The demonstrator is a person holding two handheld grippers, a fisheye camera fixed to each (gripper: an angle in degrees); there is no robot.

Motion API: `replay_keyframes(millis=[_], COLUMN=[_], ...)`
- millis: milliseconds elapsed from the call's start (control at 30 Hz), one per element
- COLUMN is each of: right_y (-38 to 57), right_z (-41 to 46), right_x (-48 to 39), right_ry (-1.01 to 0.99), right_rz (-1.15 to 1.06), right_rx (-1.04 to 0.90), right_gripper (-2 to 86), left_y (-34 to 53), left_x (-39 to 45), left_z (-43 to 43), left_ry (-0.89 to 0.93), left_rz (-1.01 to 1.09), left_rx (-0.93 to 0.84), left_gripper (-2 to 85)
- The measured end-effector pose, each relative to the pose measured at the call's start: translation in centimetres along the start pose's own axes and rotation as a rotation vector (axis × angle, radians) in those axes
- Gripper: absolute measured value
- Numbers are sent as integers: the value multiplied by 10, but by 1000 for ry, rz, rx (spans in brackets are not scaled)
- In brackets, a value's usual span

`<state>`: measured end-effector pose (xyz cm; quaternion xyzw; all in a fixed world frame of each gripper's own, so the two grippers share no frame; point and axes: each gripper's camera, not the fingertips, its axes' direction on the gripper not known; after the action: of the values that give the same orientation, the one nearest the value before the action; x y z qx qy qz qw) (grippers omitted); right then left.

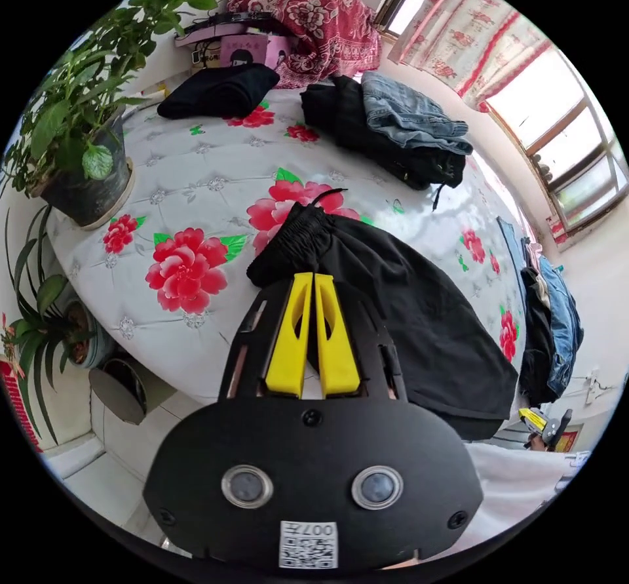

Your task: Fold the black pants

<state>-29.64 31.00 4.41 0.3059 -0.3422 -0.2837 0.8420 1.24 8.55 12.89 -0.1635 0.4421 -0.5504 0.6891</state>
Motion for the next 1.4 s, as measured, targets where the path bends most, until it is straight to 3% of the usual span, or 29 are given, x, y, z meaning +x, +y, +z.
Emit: replay_keyframes(millis=[200,433,633,800,1133,1233,1400], right_y=[4,-27,-26,-4,32,27,-10], right_z=[38,116,131,90,172,149,92], right_x=[-24,-66,-58,-61,-72,-41,46], right_ry=[-74,-93,-89,-106,-166,-169,-376], right_rz=[49,-78,-71,-97,-71,-64,78], right_rx=[44,-94,-111,-17,-229,-183,109], right_gripper=[48,41,3,-1,10,21,38], left_y=[6,-12,-26,-25,4,0,2], left_x=[-29,-37,-29,-37,-62,-59,-65], left_z=[-17,-23,-24,-34,55,55,43], left_ry=[104,227,222,196,37,45,98], left_rz=[-8,-68,-22,22,-41,-12,-7], left_rx=[-29,-61,-90,-96,-283,-276,-224], left_gripper=[-10,-10,-10,-10,-9,-5,14])
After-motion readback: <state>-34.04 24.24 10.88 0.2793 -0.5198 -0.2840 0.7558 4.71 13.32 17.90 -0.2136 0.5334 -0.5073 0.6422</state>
